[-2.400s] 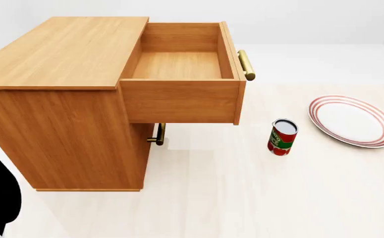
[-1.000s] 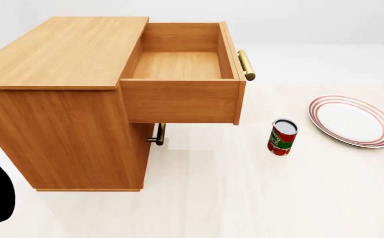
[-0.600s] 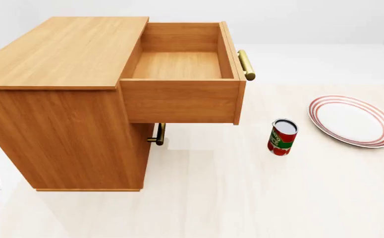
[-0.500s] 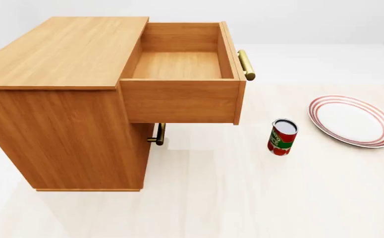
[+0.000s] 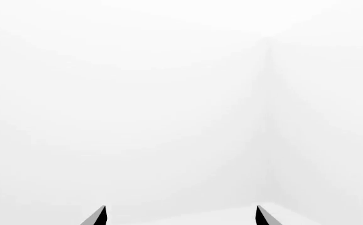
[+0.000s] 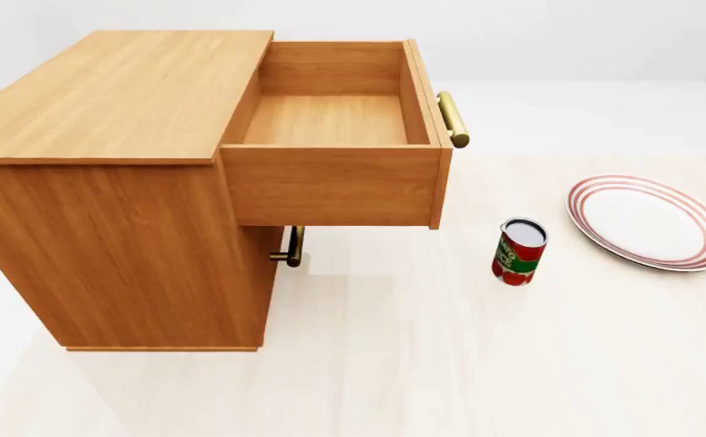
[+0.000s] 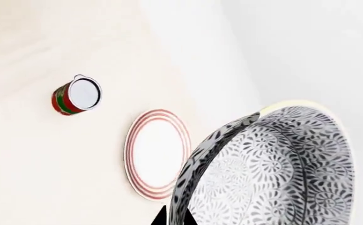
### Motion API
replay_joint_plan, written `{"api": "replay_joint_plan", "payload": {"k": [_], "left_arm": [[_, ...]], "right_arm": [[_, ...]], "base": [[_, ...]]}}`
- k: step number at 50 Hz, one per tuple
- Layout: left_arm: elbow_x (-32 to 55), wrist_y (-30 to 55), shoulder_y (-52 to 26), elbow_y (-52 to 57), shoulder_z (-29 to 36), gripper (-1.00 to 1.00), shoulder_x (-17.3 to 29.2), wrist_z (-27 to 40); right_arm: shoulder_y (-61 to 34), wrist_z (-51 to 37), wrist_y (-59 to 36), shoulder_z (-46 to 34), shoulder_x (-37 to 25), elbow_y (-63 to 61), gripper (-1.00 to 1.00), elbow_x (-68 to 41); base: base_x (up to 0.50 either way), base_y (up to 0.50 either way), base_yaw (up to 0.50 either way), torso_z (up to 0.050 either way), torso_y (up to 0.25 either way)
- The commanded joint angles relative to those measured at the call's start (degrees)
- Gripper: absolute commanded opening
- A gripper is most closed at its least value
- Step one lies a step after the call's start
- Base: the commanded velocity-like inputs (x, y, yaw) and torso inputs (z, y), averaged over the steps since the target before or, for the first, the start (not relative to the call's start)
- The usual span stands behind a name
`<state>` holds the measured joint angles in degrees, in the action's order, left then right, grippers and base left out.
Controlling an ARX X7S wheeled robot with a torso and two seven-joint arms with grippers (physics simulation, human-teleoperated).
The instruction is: Put the bowl in the top drawer of the cabinet.
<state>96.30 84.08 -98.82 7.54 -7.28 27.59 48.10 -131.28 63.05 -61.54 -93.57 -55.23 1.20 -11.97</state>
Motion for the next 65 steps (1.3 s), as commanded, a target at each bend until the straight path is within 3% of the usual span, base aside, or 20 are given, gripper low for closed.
{"api": "replay_joint_plan", "payload": {"k": [1,13,22,38,49,57,65], "left_arm": [[-1.3,-1.5,-0.9,-0.4,1.0,1.0,1.1,-1.1],[3.2,-2.1,-2.3,-1.0,1.7,1.0,3.0,2.6],[4.9,-2.9,-2.1,-0.6,1.7,1.0,4.5,3.7],[9.3,-4.9,-3.3,0.1,1.3,1.0,6.9,6.1],[7.6,-4.9,-4.0,2.1,1.1,1.0,8.7,4.8],[4.9,-5.0,-3.5,3.3,1.0,1.0,8.9,1.8],[2.7,-5.7,-2.6,4.0,1.1,1.0,8.9,0.0]], "right_arm": [[1.5,9.3,17.4,8.4,13.4,17.8,-1.0,3.6],[0.6,17.7,37.6,11.3,29.9,44.3,-1.0,0.8],[0.5,22.9,58.2,13.6,45.8,73.2,-1.0,-0.3],[4.8,22.2,64.9,24.0,52.1,73.8,-1.0,4.0],[5.6,22.5,67.0,31.0,55.1,73.8,-1.0,7.8],[3.8,19.7,69.1,15.5,55.2,72.9,-1.0,-8.4],[2.3,17.6,69.7,10.3,55.2,71.8,-1.0,-13.2]], "base": [[0.0,0.0,0.0,0.0,0.0],[0.0,0.0,0.0,0.0,0.0],[0.0,0.0,0.0,0.0,0.001],[0.0,0.0,0.0,0.0,0.0],[0.0,0.0,0.0,0.0,0.001],[0.0,0.0,0.0,0.0,0.0],[0.0,0.0,0.0,0.0,0.0]]}}
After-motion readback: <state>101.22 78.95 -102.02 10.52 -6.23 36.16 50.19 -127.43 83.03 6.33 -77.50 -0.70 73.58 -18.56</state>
